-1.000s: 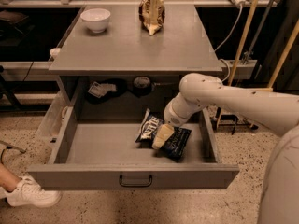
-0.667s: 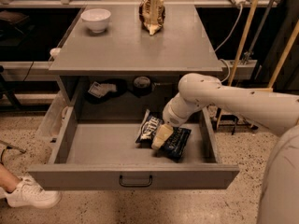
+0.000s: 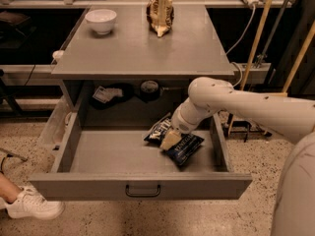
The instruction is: Pick blue chip bag from top drawer and place on counter
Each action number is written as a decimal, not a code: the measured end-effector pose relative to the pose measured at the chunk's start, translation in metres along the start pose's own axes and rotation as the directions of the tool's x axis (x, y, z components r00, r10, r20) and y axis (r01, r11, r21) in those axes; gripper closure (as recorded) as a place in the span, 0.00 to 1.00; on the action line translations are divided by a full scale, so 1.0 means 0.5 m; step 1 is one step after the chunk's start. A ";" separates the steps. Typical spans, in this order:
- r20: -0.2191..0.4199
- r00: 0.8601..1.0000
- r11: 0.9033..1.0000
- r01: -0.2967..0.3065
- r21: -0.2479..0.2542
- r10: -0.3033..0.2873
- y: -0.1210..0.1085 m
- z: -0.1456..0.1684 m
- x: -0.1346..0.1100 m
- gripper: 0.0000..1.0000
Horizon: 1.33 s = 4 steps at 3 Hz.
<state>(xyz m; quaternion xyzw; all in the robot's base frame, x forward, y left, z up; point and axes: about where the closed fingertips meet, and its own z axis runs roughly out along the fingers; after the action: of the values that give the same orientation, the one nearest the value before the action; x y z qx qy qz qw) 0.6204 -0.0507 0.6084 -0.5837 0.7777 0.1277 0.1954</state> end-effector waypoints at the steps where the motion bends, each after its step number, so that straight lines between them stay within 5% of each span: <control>1: 0.000 1.000 1.000 0.000 0.000 0.000 0.000 0.000 0.000 0.65; 2: 0.031 1.000 0.999 0.000 0.036 -0.001 -0.019 -0.042 -0.016 0.88; 3: 0.072 0.997 0.994 -0.031 0.109 0.024 -0.053 -0.134 -0.042 1.00; 4: 0.097 0.995 0.977 -0.036 0.208 0.016 -0.079 -0.262 -0.067 1.00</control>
Offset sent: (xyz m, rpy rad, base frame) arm 0.0193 -0.0136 0.0564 0.0482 -0.0998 -0.0397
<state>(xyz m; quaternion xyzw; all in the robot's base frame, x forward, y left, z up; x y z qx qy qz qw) 0.6460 -0.0890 0.7412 -0.5427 0.7844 0.0752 0.2907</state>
